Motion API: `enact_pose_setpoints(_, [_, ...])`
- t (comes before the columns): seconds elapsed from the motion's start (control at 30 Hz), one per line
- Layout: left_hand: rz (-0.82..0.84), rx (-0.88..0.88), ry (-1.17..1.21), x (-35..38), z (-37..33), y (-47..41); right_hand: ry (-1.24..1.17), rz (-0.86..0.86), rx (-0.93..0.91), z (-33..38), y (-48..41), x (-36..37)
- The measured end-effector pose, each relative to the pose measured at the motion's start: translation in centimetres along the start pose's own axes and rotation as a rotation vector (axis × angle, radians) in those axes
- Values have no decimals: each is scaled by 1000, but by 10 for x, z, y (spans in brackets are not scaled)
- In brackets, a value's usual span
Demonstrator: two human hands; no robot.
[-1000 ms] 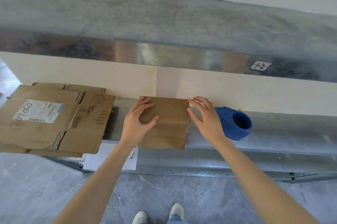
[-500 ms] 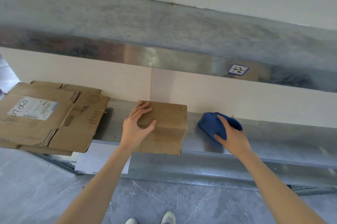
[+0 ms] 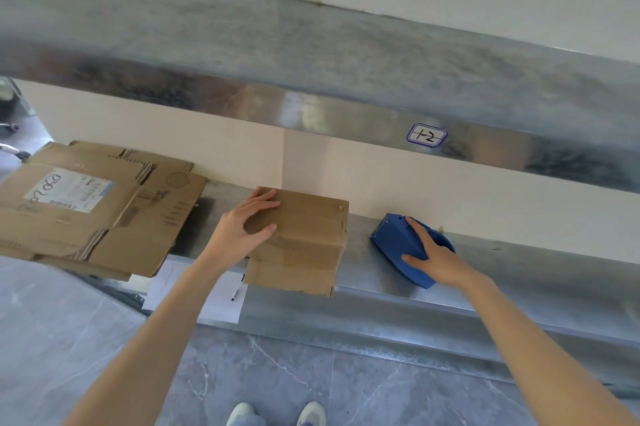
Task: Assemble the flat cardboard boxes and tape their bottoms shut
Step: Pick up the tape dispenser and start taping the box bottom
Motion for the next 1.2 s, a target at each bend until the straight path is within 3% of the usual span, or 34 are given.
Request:
enact_pose_setpoints(0.17, [-43,-9,-1,-2,1,1,-63,-114,-38,4,3,-2])
enact_pose_setpoints(0.3, [-23,-22,96,-7,6,1,64,-179,-26,16,9,0])
enact_pose_setpoints(0.4, [7,-51,225,-9,14,2,57,-270,-54,35,22,-7])
enact_pose_setpoints(0.57, [-9,-7,228,-11,23,5,-16,-429,-146,78,57,-30])
enact_pose_setpoints(0.93, [-47,-13,370,-13,27,7,164,-416,-386,214,85,-3])
enact_pose_setpoints(1.2, [-52,-76,512,-12,30,6,348,-493,-443,248,77,11])
Point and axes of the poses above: each hand's wrist, its own y-axis away from the middle knuckle, its own x-axis out of the palm, z = x × y, the point moved 6 cm from there along -y, towards the middle knuckle, and after that the axes turned 6 degrees about x, right-handed, at the moved point
